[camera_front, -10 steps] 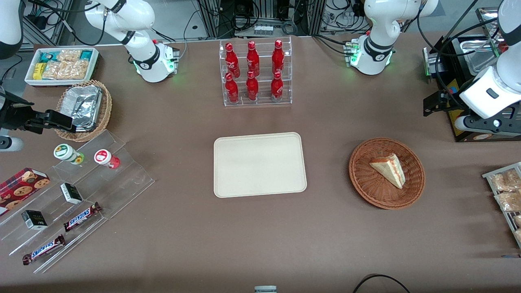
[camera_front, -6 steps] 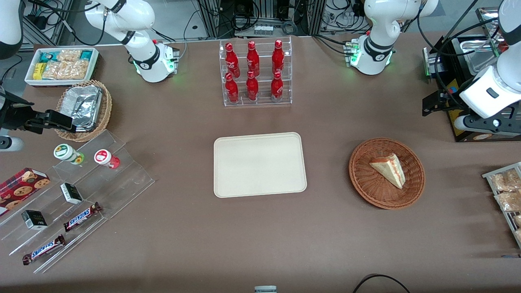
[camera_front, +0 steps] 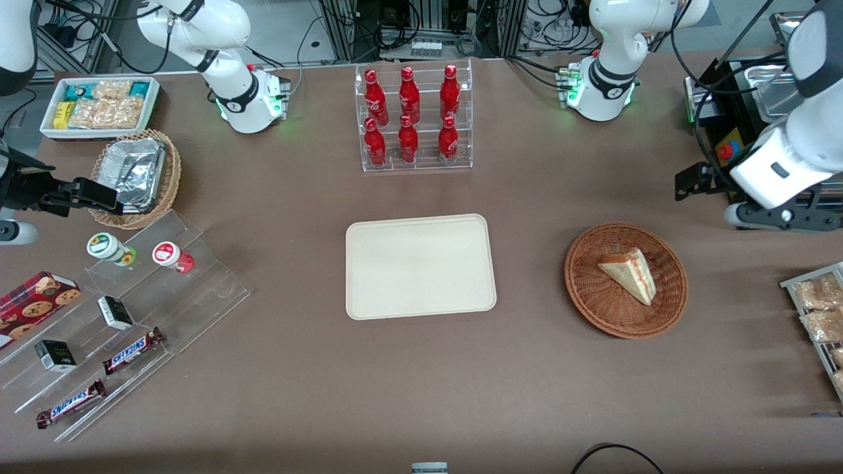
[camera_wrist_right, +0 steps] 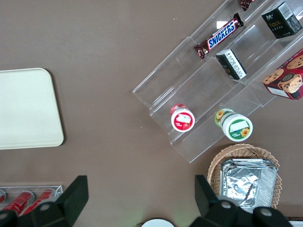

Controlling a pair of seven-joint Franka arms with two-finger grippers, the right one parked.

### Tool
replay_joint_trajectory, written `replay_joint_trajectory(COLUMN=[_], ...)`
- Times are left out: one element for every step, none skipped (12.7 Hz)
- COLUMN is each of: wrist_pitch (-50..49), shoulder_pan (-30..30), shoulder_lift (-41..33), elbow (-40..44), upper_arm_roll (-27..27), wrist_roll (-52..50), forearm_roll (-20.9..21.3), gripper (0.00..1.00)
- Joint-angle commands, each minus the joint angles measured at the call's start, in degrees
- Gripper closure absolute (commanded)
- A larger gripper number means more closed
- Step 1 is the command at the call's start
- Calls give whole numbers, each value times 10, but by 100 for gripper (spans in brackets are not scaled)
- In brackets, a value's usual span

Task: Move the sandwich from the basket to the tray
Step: 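Move the left gripper toward the wicker basket holding the sandwich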

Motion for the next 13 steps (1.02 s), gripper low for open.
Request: replay_joint_trajectory(wrist_pitch=[52,74,92,107,126,148,174,186,197,209,217,223,236], shoulder_pan=[2,3,4,5,5,5,4,4,3,2,1,0,0], shoulder_lift=[-6,-6,-3,7,13,18,26,41,55,67,77,83,83], elbow=[-54,-75,-88,-99,-111,-127,-140,-144,-145,-145,-146,-147,-156], upper_arm_roll=[4,4,5,6,6,6,6,6,6,6,6,6,6], wrist_roll=[0,0,0,-1,-1,-2,-18,-35,-45,-53,-78,-109,-138], forearm_roll=[-10,-10,-10,-10,-10,-8,-6,-6,-6,-5,-5,-4,-4], gripper=[0,0,0,0,0,0,0,0,0,0,0,0,0])
